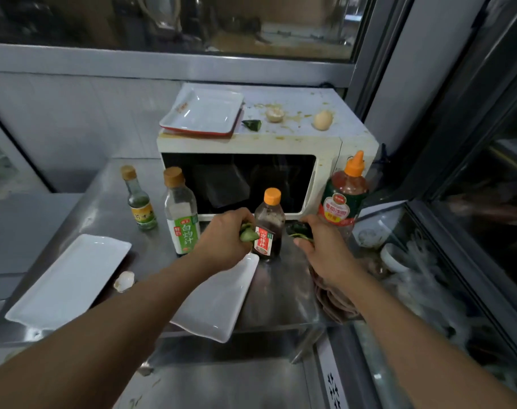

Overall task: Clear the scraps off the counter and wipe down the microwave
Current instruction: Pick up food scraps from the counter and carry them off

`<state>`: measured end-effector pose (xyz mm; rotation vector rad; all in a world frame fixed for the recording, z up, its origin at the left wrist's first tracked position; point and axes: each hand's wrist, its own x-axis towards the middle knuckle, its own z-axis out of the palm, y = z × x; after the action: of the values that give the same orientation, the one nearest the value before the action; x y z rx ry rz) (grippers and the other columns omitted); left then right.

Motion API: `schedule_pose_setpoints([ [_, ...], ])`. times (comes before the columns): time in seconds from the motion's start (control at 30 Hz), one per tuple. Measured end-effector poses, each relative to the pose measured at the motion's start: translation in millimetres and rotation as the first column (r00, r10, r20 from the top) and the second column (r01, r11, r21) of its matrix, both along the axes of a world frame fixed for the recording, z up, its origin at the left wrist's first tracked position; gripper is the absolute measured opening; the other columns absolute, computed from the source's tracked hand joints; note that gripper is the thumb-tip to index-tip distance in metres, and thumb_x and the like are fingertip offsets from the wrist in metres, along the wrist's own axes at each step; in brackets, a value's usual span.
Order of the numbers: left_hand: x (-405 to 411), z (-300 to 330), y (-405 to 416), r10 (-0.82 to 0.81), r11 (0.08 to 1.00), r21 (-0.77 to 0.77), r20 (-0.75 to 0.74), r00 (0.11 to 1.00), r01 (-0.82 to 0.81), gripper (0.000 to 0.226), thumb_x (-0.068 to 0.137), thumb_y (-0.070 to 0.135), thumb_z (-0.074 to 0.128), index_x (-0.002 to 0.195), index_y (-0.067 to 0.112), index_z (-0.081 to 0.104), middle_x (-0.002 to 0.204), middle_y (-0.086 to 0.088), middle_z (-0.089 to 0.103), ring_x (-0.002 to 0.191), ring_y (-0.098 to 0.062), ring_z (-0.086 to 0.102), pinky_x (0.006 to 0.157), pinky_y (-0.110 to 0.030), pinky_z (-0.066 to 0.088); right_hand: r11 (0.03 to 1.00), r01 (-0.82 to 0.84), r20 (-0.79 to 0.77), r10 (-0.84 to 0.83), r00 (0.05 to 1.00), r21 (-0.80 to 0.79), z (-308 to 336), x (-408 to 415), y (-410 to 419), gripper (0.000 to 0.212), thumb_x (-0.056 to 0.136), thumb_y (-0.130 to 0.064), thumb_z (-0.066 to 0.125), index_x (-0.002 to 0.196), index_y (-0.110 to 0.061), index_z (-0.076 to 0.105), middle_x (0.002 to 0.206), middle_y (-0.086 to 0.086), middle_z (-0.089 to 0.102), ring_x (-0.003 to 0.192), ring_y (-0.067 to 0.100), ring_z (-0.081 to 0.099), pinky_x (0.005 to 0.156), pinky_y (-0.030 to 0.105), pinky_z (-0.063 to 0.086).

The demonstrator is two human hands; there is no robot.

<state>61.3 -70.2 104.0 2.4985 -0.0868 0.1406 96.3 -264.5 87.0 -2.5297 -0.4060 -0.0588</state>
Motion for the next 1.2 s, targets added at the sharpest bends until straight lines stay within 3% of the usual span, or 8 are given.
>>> schedule_pose_setpoints([
  [0.17, -0.9, 28.0, 1.1, 0.005, 1.0, -0.027, 0.05, 0.999, -0.004, 0.029, 0.075, 0.005, 0.067, 0.101, 0.013, 0.061, 0.093, -0.001, 0.064, 0.079, -0.011, 0.052, 0.064, -0.017, 0.034, 1.0, -0.019, 0.078, 0.018, 0.997, 0.017, 31.8, -2.6, -0.7, 0.027, 0.089, -0.016, 0.06, 0.115, -0.011, 0.052, 0.109, 0.006, 0.057, 0.093, 0.015, 0.051, 0.072, 0.021, 0.031],
  [0.6, 3.4, 72.4, -1.3, 0.116, 0.993, -0.04, 0.087, 0.989, -0.113, 0.033, 0.075, 0.01, 0.071, 0.104, 0.018, 0.059, 0.09, 0.005, 0.055, 0.082, -0.011, 0.051, 0.067, -0.016, 0.036, 0.995, -0.068, 0.13, 0.059, 0.99, 0.07, 86.7, 11.7, -0.5, 0.026, 0.088, -0.017, 0.061, 0.112, -0.012, 0.052, 0.108, 0.006, 0.056, 0.097, 0.019, 0.053, 0.078, 0.029, 0.041],
  [0.77, 9.3, 81.1, -0.5, 0.129, 0.992, -0.024, 0.1, 0.987, -0.127, 0.031, 0.073, 0.01, 0.07, 0.1, 0.019, 0.058, 0.089, 0.005, 0.055, 0.08, -0.012, 0.051, 0.057, -0.014, 0.034, 0.994, -0.073, 0.155, 0.06, 0.986, 0.08, 95.6, 24.3, 0.5, 0.027, 0.089, -0.02, 0.061, 0.114, -0.015, 0.051, 0.108, 0.002, 0.055, 0.087, 0.011, 0.045, 0.072, 0.023, 0.033],
  [0.97, 27.9, 93.4, 10.6, 0.154, 0.987, -0.049, 0.088, 0.984, -0.15, 0.03, 0.073, 0.016, 0.071, 0.1, 0.022, 0.057, 0.088, 0.004, 0.056, 0.075, -0.009, 0.05, 0.051, -0.009, 0.029, 0.995, -0.084, 0.168, 0.072, 0.983, 0.063, 105.4, 45.1, 10.2, 0.03, 0.09, -0.02, 0.06, 0.117, -0.014, 0.05, 0.114, 0.005, 0.056, 0.095, 0.017, 0.05, 0.076, 0.026, 0.038],
  [1.2, 61.3, 103.7, 38.9, 0.103, 0.994, -0.043, 0.123, 0.987, -0.098, 0.033, 0.073, 0.007, 0.066, 0.101, 0.019, 0.056, 0.087, 0.0, 0.057, 0.074, -0.017, 0.052, 0.054, -0.02, 0.037, 0.992, -0.081, 0.166, 0.064, 0.984, 0.094, 116.2, 80.1, 40.4, 0.03, 0.091, -0.019, 0.059, 0.118, -0.013, 0.05, 0.117, 0.006, 0.055, 0.095, 0.017, 0.049, 0.077, 0.025, 0.036],
])
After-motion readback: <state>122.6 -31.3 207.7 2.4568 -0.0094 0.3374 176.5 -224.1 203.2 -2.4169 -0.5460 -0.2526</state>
